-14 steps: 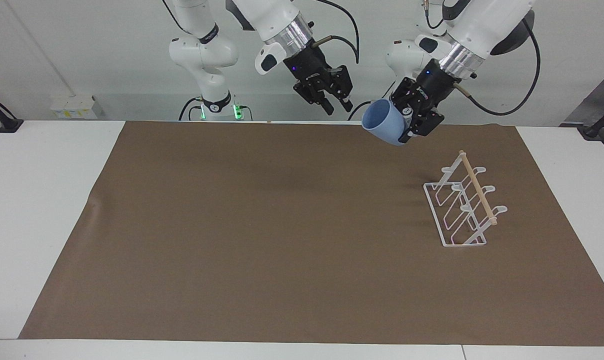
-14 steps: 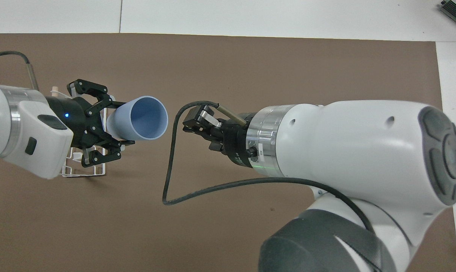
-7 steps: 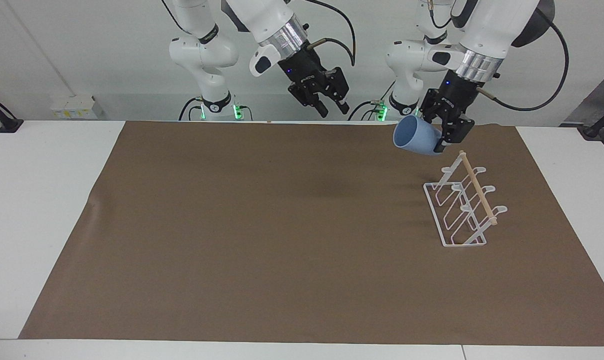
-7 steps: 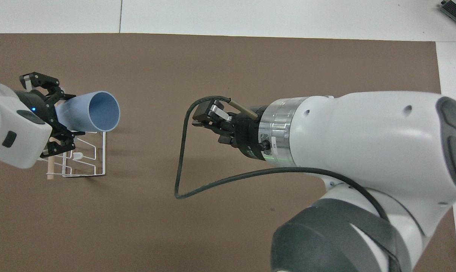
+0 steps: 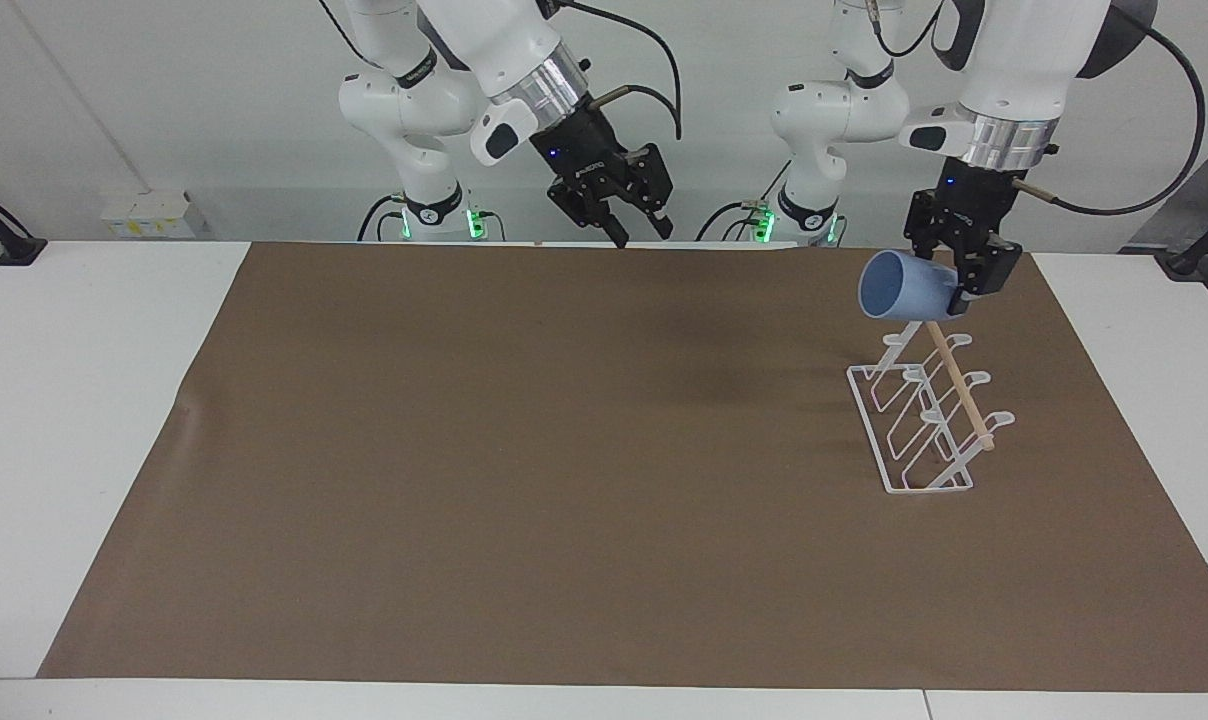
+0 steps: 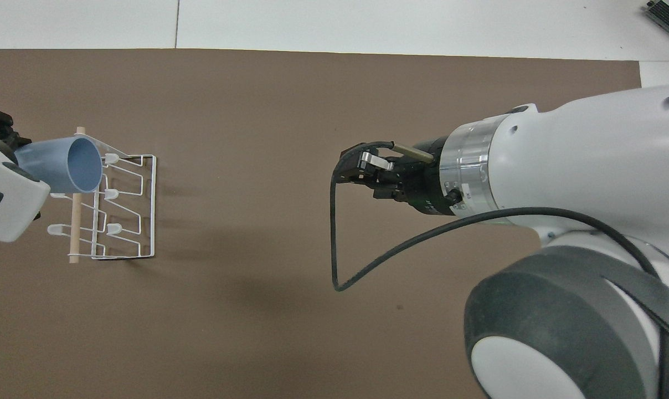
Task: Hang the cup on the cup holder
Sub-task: 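Open the right gripper and withdraw while the left gripper carries the cup, then hang the cup upside down on the rack peg with the left gripper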
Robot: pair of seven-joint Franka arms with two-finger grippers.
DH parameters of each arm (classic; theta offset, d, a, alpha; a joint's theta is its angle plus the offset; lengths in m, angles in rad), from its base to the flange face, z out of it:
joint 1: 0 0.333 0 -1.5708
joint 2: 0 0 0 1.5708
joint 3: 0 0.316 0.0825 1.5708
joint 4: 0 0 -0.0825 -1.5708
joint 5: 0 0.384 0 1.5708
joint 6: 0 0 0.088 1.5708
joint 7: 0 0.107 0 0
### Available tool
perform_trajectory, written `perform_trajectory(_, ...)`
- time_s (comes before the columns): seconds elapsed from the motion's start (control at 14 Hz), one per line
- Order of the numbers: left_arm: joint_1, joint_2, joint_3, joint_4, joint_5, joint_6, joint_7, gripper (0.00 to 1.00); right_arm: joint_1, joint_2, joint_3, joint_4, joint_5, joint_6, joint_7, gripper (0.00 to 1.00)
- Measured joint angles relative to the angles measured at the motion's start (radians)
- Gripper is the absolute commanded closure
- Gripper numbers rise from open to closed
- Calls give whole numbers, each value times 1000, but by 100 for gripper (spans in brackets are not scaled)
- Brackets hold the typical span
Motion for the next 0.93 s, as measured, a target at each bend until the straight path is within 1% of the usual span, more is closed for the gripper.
perform_trajectory(0.21,-1,24,-4,-1,149,11,-2,100,-3,-2,0,42,-126,-83,-40,36)
perform_trajectory(0.5,-13,106,-8,-1,367,90,-9,100,-2,-5,1,80,-258,-170,-147,38)
perform_trajectory(0.57,-27,120,-10,-1,409,92,-9,100,-2,-5,1,90,-293,-194,-178,39)
perform_trajectory(0.79,-65,173,-13,6,518,77,-27,100,-4,-5,-1,115,-374,-271,-286,39)
perform_trajectory(0.93,-95,198,-15,3,639,58,-69,100,-15,-3,-3,128,-404,-313,-350,39)
